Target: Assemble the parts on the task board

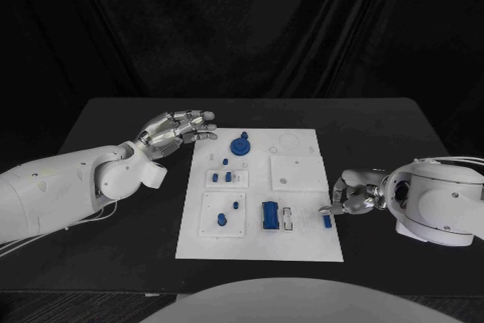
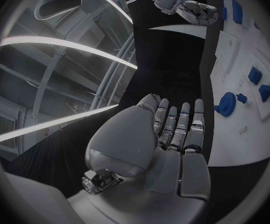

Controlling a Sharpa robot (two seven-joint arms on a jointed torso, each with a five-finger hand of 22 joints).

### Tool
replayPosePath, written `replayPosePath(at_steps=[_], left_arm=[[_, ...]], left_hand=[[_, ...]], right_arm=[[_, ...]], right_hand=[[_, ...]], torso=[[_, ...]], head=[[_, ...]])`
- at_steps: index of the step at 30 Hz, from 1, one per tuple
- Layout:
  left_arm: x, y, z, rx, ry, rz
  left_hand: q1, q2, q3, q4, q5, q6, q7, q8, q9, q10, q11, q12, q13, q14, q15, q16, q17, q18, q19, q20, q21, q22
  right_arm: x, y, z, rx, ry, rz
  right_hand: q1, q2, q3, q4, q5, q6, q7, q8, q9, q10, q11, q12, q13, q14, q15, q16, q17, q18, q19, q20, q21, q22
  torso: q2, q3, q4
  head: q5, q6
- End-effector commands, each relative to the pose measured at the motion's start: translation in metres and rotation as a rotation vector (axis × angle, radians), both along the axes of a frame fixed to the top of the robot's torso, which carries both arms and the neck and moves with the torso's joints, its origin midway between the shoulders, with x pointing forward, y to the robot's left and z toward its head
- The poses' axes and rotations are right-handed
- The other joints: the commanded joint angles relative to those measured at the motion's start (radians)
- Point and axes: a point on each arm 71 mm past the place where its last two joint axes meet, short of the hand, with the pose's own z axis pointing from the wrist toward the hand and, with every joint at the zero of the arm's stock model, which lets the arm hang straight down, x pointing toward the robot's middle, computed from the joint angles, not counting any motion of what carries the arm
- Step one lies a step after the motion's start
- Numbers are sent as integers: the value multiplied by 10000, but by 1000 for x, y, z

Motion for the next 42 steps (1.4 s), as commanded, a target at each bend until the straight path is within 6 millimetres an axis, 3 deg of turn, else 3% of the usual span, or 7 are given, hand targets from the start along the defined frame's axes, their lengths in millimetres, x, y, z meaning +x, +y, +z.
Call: replayPosePath(at_steps=[1,8,12,16,28,34,42], left_arm=[[-1,-2,0,-152,42,-171],[-2,-2,0,-156,68,-208],[-2,-2,0,-157,86,-231],[-2,-2,0,-159,106,-255],[-3,-2,-3,-136,236,-348],[-4,-1,-4,-125,274,-365],[-4,-2,-5,-128,308,-399]], left_hand=[[-113,-9,75,9,49,14,0,65,-14,25,-43,40,-11,8,64,63,-6,-170,76,6,-1,9],[-122,-4,97,7,50,15,4,66,-16,28,-33,41,-11,14,70,67,-8,-177,86,6,6,15],[-124,-4,102,6,50,15,5,66,-16,28,-30,41,-11,15,71,67,-8,-179,88,6,7,16],[-126,-3,108,4,51,14,5,66,-17,29,-25,41,-11,15,73,68,-9,-182,89,6,8,17],[-134,-2,128,1,51,9,9,64,-20,26,-16,39,-12,15,80,68,-12,-190,92,6,10,21],[-134,-2,128,1,51,9,9,64,-20,26,-16,39,-12,15,80,68,-12,-190,92,6,10,21],[-148,5,170,-7,53,-2,14,60,-25,18,6,34,-14,10,94,66,-18,-206,93,5,12,28]], right_arm=[[0,0,-1,-297,-281,-23],[-1,4,-6,-485,-352,186],[-1,6,-9,-757,-535,454],[-1,8,-12,-1001,-680,673],[-2,17,-20,-1181,-1221,1023],[-3,24,-18,-1277,-1686,1349],[-3,33,-15,-1143,-2219,1677]], right_hand=[[137,31,19,-134,255,172,5,-258,-139,1059,56,52,2632,1041,68,55,2630,-155,1041,57,24,2631],[719,57,227,-657,1208,353,25,-823,-437,1059,71,52,2632,1041,76,55,2630,-155,1041,69,24,2631],[1056,42,383,-953,1483,348,68,-1162,-659,1059,104,52,2632,1041,99,55,2630,-155,1041,84,24,2631],[1338,52,554,-1217,1548,431,115,-1533,-953,1059,148,52,2632,1041,140,55,2630,-155,1041,121,24,2631],[1565,106,752,-1460,1534,806,60,-1775,-1200,1059,112,52,2632,1041,122,55,2630,-155,1041,123,24,2631],[2311,69,1229,-2118,2159,929,54,-2136,-1510,1059,90,52,2632,1041,88,55,2630,-155,1041,85,24,2631],[2840,-184,2502,-3159,2920,1011,334,-3020,-2425,1059,323,52,2632,1041,290,55,2630,-155,1041,257,24,2631]], torso=[[1,0,0],[0,0,2],[0,0,1],[0,-1,1],[-1,-1,0],[-1,-1,0],[-1,-1,0]], head=[[-3,0],[20,0],[23,0],[41,0],[77,0],[97,0],[129,0]])
